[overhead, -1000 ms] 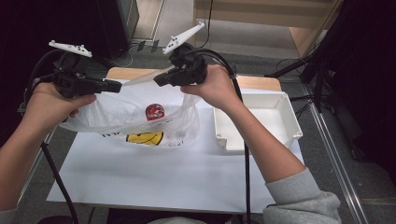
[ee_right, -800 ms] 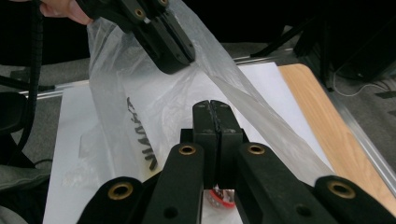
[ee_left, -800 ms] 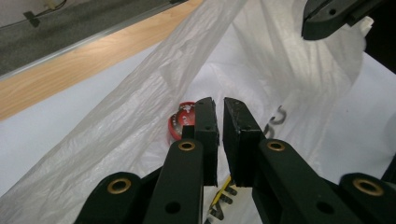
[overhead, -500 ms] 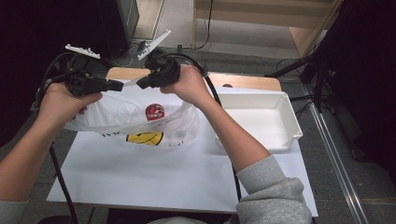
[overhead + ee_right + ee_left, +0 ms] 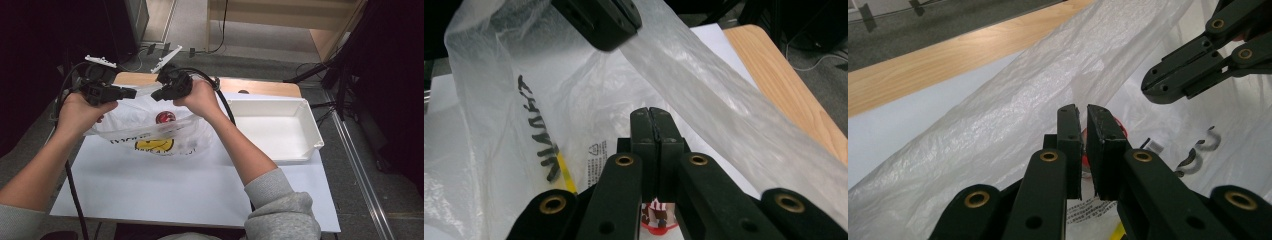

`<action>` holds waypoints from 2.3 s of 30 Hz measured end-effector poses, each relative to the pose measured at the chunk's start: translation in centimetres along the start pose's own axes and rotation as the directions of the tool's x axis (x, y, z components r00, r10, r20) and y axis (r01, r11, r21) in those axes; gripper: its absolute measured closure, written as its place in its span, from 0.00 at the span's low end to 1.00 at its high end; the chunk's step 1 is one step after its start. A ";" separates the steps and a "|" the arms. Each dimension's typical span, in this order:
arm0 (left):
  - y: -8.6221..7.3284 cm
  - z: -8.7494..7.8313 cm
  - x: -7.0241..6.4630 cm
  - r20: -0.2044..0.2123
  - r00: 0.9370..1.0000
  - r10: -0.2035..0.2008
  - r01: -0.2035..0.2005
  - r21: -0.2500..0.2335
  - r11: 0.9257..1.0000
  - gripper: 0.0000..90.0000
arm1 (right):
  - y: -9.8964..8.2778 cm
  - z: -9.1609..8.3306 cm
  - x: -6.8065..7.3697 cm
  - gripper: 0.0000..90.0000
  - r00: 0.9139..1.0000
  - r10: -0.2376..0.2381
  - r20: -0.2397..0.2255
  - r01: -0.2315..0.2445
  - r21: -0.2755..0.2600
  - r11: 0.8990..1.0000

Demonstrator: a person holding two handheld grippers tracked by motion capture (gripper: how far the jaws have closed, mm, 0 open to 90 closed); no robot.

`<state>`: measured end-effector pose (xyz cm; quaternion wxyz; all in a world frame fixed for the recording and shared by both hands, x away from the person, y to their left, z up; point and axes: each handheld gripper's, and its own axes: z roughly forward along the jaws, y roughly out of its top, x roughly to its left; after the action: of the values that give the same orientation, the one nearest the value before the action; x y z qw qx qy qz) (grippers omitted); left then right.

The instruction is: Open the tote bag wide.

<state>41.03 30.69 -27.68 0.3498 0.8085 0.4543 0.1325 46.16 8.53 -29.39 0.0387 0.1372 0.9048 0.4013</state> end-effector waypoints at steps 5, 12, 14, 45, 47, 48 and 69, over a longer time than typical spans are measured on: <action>-0.6 0.1 0.1 0.019 1.000 0.006 -0.006 0.000 1.000 0.95 | -1.2 0.2 -0.5 1.00 1.000 0.014 0.016 -0.014 -0.005 1.000; -1.3 0.7 0.1 0.008 1.000 0.015 -0.015 0.016 1.000 0.96 | -1.4 0.0 -0.6 1.00 0.999 0.022 0.037 -0.022 -0.004 1.000; -1.3 1.0 0.4 0.003 1.000 0.001 -0.001 0.013 1.000 0.96 | -1.4 0.0 -0.5 1.00 0.999 0.022 0.035 -0.022 -0.004 1.000; -1.4 3.8 2.8 -0.083 0.993 -0.083 0.084 0.004 0.996 0.95 | -7.0 1.0 -0.9 1.00 0.983 0.158 0.094 -0.162 0.034 0.986; -1.5 4.1 2.9 -0.086 0.993 -0.085 0.087 0.011 0.996 0.95 | -7.4 1.0 -0.8 1.00 0.982 0.164 0.094 -0.168 0.033 0.985; -1.6 4.3 3.0 -0.088 0.993 -0.082 0.083 0.003 0.997 0.95 | -7.5 1.0 -0.7 1.00 0.981 0.168 0.094 -0.172 0.038 0.984; -3.1 6.4 4.0 -0.068 0.990 -0.122 0.119 -0.036 0.992 0.95 | -10.6 1.3 -0.3 1.00 0.951 0.268 0.153 -0.267 -0.024 0.963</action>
<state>44.71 32.23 -34.83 0.3536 0.7689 0.5121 0.1466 44.38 2.54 -38.10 0.0542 0.2890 0.8716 0.3922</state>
